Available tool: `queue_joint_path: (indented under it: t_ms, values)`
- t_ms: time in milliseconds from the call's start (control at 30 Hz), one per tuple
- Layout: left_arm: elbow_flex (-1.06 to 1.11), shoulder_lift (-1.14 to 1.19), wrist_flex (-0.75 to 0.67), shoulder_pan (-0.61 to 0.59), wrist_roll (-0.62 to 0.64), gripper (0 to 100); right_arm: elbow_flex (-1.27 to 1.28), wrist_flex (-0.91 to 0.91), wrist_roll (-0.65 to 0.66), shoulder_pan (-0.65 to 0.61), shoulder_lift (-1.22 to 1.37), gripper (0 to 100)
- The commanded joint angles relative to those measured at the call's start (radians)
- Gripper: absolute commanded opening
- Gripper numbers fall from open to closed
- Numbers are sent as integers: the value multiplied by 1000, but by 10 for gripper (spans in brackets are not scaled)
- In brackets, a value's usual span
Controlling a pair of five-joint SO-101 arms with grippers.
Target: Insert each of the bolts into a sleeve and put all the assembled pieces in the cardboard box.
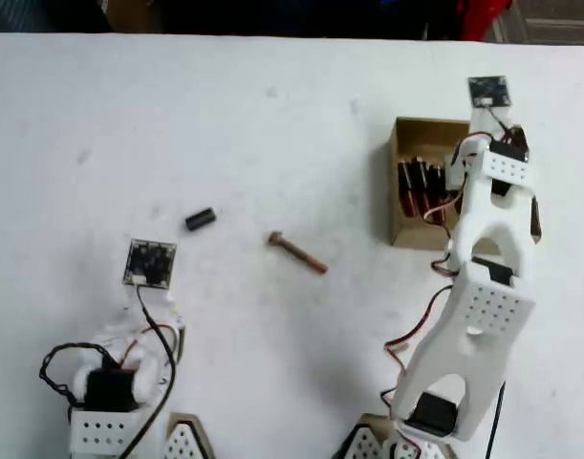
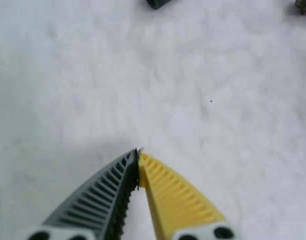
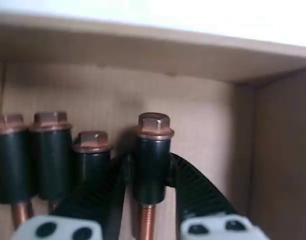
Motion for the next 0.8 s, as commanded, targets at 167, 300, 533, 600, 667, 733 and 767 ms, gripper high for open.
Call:
queue_joint_path:
  t_ms: [167, 300, 533, 600, 667, 733, 767]
  values:
    - [-2, -7, 5, 8, -9, 23, -71, 41, 57, -50, -16, 20]
    - [-2, -7, 5, 8, -9, 23, -71, 41, 58, -50, -16, 105]
    - [-2, -7, 5, 8, -9, 23, -71, 70, 52, -51, -82, 148]
    - [-2, -7, 5, 8, -9, 23, -71, 105, 52, -56, -133, 148]
    - [-2, -7, 5, 8, -9, 23, -71, 142, 51, -67, -186, 148]
    - [-2, -7, 3, 8, -9, 23, -69, 174, 51, -81, -237, 148]
    - [-2, -7, 3, 8, -9, 23, -68, 189, 51, -90, -265, 148]
